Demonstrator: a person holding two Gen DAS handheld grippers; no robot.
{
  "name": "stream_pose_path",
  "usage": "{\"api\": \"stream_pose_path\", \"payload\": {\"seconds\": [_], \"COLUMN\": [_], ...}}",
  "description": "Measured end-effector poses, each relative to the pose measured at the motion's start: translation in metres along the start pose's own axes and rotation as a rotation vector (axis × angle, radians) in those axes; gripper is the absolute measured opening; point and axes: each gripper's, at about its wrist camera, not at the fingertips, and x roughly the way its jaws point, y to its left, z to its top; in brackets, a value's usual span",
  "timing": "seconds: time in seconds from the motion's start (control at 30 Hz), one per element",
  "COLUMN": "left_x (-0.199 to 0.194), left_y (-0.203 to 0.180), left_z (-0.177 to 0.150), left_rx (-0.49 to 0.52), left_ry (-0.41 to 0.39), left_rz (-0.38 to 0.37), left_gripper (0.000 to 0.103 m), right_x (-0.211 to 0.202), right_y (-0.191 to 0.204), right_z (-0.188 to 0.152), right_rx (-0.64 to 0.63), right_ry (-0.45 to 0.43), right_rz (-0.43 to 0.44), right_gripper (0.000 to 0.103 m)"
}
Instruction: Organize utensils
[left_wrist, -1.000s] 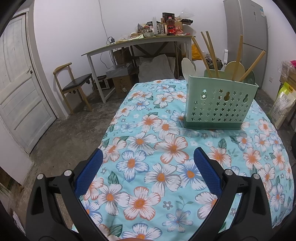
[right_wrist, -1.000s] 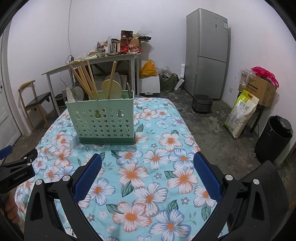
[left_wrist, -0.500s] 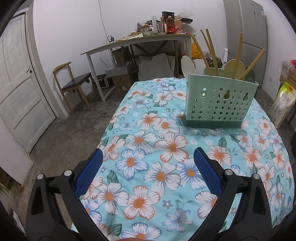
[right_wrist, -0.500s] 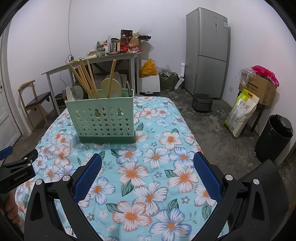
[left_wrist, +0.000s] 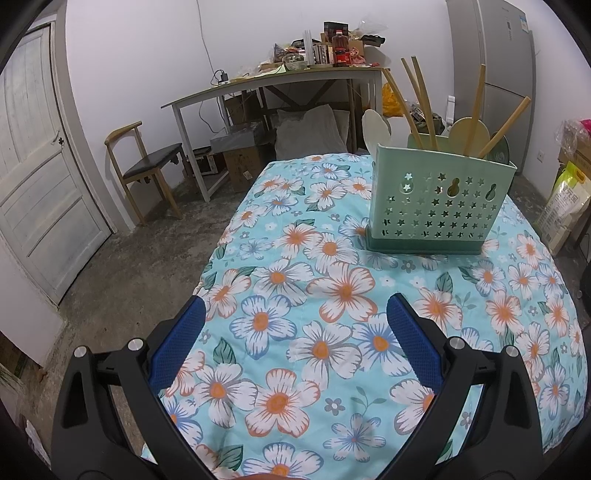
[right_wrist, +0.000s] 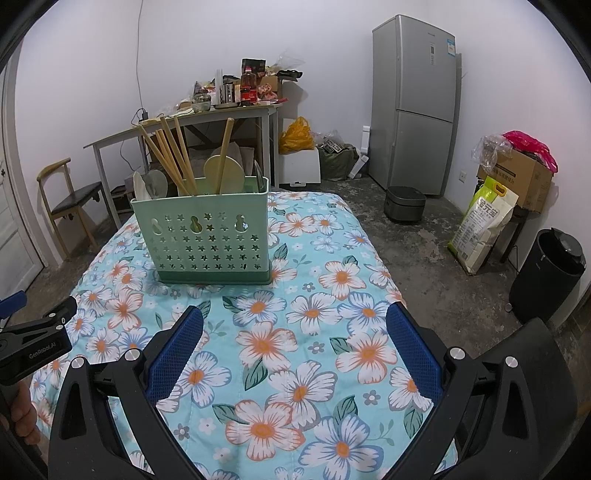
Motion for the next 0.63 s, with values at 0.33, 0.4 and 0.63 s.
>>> {"api": "stream_pose_path", "payload": {"seconds": [0.33, 0.4, 0.63], "left_x": [-0.0004, -0.0006, -0.0004], "left_y": [-0.0005, -0.0017, -0.007], "left_z": [-0.0003, -0.0007, -0.0053], "left_rx": [0.001, 0.002, 0.005], "left_ry": [-0.002, -0.001, 0.002], "left_rz": [-0.003, -0.006, -0.015], "left_gripper": [0.095, 0.095, 0.095], "right_x": [-0.0001, 0.0, 0.0001], "right_y": [0.0003, 0.0001, 0.0004], "right_z": [0.0001, -0.0002, -0.0003], "right_rx": [0.0, -0.001, 0.0], "right_ry": [0.001, 0.001, 0.001], "right_rz": [0.002, 0.002, 0.002], "right_gripper": [0.097, 0.097, 0.097]}}
